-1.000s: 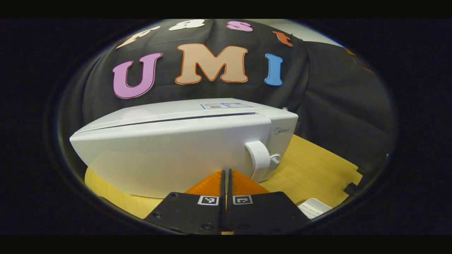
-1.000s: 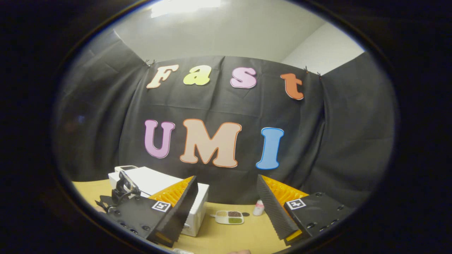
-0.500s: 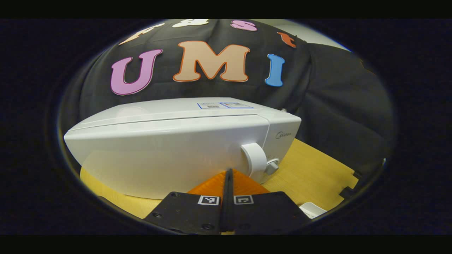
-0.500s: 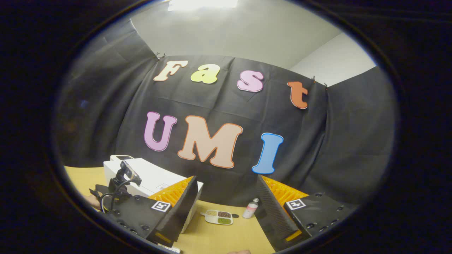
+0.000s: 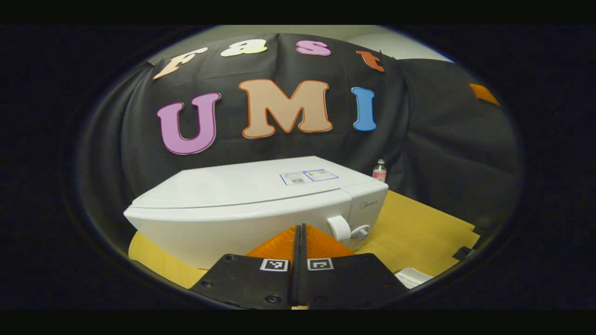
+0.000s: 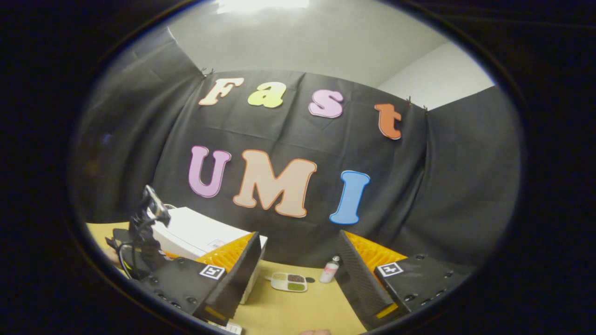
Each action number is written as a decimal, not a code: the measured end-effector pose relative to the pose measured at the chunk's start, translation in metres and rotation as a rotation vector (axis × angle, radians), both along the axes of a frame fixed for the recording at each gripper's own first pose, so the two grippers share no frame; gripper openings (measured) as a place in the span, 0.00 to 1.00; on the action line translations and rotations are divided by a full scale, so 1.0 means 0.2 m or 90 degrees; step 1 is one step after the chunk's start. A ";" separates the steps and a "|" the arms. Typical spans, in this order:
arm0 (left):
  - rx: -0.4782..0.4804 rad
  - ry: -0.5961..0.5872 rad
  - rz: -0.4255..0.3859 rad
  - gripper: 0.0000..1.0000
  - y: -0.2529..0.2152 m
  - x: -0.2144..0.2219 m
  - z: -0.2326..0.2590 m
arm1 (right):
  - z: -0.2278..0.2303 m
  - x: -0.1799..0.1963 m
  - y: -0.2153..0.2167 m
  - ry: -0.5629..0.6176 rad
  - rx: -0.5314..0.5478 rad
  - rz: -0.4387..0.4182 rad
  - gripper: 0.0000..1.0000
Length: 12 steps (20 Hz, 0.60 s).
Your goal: Open the microwave oven with the left hand, put the food in, and close the microwave oven.
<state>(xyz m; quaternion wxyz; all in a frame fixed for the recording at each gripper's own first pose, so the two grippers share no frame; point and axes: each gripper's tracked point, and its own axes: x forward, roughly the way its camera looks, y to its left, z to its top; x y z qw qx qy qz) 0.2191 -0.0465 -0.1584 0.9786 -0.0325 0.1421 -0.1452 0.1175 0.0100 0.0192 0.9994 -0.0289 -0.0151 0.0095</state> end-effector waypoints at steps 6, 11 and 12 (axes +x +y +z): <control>-0.053 -0.089 0.080 0.01 0.30 -0.10 0.52 | 0.06 -0.01 0.05 -0.016 0.030 0.006 1.00; -0.082 -0.180 0.096 0.67 0.41 -0.28 0.80 | 0.07 -0.05 0.13 -0.017 0.059 0.029 0.97; -0.062 -0.176 0.113 0.99 0.45 -0.31 0.81 | 0.08 -0.06 0.14 -0.019 0.060 0.033 1.00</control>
